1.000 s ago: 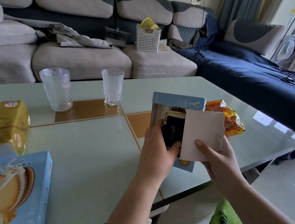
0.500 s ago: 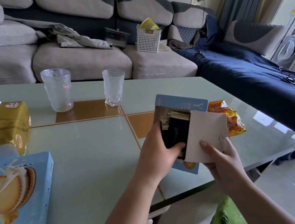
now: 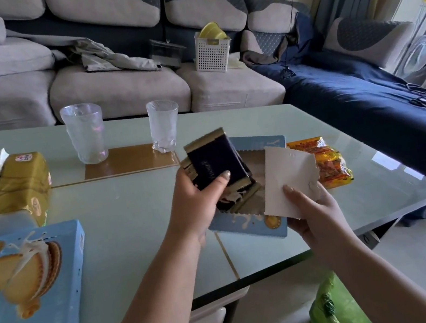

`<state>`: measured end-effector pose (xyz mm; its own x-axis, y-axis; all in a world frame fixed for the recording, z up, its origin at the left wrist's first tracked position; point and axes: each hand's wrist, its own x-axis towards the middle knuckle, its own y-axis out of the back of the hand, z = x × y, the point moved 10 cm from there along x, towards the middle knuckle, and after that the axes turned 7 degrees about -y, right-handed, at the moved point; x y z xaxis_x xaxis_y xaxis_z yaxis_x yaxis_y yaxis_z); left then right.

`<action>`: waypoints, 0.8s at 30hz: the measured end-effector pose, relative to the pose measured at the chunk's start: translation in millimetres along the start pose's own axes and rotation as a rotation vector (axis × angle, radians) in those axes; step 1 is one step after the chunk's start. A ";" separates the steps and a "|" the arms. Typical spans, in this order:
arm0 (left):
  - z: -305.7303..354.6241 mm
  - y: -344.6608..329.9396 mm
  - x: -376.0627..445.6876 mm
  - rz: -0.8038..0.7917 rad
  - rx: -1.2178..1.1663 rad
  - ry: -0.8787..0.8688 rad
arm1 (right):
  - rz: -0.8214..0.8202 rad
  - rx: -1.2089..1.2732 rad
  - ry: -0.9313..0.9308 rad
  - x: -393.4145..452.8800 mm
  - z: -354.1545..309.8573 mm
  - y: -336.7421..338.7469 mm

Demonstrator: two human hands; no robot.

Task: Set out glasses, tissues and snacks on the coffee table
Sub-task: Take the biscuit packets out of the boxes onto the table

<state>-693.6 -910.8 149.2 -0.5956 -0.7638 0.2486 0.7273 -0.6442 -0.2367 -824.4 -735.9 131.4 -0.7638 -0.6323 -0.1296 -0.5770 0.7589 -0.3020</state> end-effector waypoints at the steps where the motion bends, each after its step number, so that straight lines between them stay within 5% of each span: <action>1: 0.2 9.8 1.9 0.034 -0.052 0.031 | -0.012 -0.013 -0.006 0.0 -1.5 -4.1; 11: -3.2 136.4 44.0 0.021 0.229 0.359 | -0.057 -0.038 -0.049 18.6 -0.3 -38.2; 19: -9.9 185.6 62.7 0.071 0.635 0.477 | -0.034 -0.050 -0.067 20.6 8.3 -36.2; 24: -8.5 183.3 74.3 -0.006 0.954 0.408 | -0.036 -0.030 -0.095 21.9 16.4 -37.4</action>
<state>-607.5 -1085.9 116.3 -0.5407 -0.8309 -0.1315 0.5859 -0.4842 0.6498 -814.8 -780.7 124.4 -0.7124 -0.6699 -0.2090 -0.6129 0.7390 -0.2797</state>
